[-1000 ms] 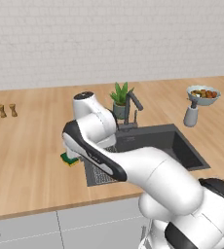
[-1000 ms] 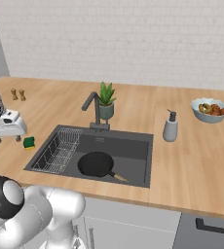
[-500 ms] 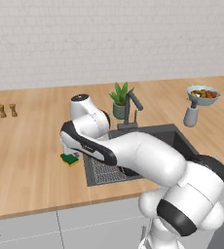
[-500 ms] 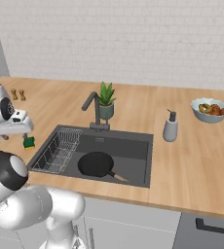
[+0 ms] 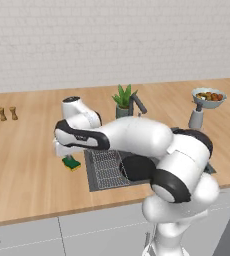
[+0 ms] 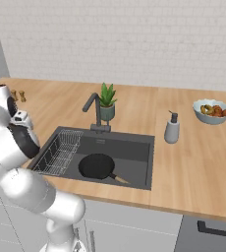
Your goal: Pick the pan and sponge and place them into the sink. Then turn on the water.
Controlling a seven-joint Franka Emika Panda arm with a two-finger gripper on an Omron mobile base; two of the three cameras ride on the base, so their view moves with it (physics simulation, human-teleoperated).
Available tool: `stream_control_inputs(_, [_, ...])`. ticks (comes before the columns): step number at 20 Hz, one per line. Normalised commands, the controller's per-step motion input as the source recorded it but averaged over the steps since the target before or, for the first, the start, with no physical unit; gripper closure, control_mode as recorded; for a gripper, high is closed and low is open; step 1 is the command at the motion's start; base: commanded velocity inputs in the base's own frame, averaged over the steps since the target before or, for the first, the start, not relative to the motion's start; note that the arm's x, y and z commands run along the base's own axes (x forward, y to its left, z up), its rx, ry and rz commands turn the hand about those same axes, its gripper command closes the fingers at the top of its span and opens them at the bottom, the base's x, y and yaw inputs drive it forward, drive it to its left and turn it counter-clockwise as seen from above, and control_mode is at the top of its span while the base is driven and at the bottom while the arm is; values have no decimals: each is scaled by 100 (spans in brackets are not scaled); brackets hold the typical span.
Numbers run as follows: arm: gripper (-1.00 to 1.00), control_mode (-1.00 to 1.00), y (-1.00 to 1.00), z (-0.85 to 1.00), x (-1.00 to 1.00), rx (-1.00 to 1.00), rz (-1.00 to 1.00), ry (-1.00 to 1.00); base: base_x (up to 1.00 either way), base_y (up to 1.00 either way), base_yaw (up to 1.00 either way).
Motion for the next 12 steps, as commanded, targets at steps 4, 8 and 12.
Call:
stream_control_inputs(4, [-100, -100, 23, -39, 37, -3, 1, 3, 0, 0, 0])
stream_control_inputs(8, [-100, -100, 8, -39, 36, -3, 2, 1, 0, 0, 0])
stream_control_inputs(12, [-100, -100, 2, -35, 36, -2, 0, 0, 0, 0, 0])
